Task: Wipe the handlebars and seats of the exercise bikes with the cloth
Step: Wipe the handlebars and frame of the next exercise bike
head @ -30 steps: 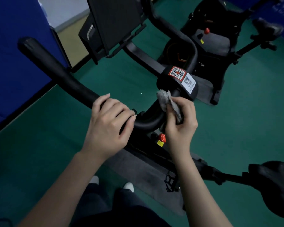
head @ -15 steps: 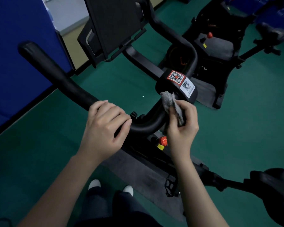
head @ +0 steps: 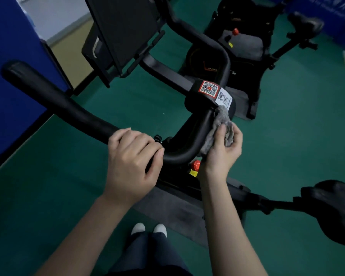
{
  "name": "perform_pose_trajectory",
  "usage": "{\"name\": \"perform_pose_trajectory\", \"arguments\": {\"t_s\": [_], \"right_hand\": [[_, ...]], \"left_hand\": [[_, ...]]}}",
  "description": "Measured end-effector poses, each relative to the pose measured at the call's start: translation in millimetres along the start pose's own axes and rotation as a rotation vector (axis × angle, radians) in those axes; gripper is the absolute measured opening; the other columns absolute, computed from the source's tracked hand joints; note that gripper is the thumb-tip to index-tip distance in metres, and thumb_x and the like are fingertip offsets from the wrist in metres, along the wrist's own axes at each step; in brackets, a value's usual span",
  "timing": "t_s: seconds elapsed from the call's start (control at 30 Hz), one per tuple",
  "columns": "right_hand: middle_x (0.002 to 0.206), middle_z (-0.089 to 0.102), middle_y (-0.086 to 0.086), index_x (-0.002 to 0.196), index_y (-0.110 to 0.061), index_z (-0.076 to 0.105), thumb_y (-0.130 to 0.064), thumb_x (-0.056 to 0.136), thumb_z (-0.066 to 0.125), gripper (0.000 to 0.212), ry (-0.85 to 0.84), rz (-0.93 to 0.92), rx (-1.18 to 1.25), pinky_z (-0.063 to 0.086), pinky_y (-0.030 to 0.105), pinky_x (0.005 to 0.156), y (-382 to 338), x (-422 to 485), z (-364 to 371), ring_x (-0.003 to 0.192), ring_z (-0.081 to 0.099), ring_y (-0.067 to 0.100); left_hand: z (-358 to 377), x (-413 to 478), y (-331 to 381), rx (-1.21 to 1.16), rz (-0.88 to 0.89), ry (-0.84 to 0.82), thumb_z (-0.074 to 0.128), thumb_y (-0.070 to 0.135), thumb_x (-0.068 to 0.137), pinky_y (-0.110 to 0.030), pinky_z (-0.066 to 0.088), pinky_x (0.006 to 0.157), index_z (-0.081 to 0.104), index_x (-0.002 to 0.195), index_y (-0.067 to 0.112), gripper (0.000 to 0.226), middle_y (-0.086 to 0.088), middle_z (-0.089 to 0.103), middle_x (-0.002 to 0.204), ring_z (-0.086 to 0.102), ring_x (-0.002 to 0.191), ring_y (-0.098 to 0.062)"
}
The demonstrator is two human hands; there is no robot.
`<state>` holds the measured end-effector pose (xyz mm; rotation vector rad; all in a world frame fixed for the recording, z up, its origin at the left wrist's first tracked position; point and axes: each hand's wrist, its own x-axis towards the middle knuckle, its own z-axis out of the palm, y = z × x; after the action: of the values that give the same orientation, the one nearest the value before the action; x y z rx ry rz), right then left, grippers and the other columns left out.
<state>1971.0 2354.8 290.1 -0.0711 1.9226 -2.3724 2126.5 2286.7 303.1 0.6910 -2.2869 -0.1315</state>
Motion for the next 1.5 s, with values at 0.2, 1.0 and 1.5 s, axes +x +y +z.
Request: {"name": "perform_pose_trajectory", "arguments": {"t_s": [0.2, 1.0, 1.5], "right_hand": [[0.088, 0.068, -0.002, 0.097, -0.016, 0.059, -0.007, 0.095, 0.054, 0.011, 0.005, 0.242, 0.289, 0.054, 0.033, 0.082, 6.6, -20.0, 3.9, 0.085, 0.063, 0.015], [0.111, 0.064, 0.021, 0.114, -0.002, 0.062, -0.012, 0.088, 0.05, 0.03, -0.395, 1.044, 0.536, 0.039, 0.05, 0.104, -2.4, -80.8, -24.7, 0.101, 0.061, 0.031], [0.091, 0.065, 0.02, 0.102, 0.0, 0.062, -0.01, 0.093, 0.05, 0.018, -0.565, 0.953, 0.321, 0.052, 0.035, 0.073, -9.0, -53.3, -48.9, 0.076, 0.063, 0.024]], "left_hand": [[3.5, -0.8, -2.3, -0.005, 0.015, 0.039, 0.048, 0.023, 0.095, -0.029, 0.025, 0.1, 0.069, 0.077, 0.014, 0.029, 0.003, 0.066, 0.079, 0.058, 0.082, -0.019], [0.9, 1.1, 11.3, 0.116, -0.062, -0.015, 0.045, 0.018, 0.094, -0.032, 0.026, 0.103, 0.068, 0.076, 0.011, 0.03, 0.001, 0.065, 0.079, 0.057, 0.085, -0.021], [11.0, 3.4, 38.1, 0.139, -0.122, 0.018, 0.051, 0.025, 0.095, -0.038, 0.033, 0.102, 0.069, 0.081, 0.012, 0.026, 0.002, 0.067, 0.082, 0.061, 0.085, -0.019]]}}
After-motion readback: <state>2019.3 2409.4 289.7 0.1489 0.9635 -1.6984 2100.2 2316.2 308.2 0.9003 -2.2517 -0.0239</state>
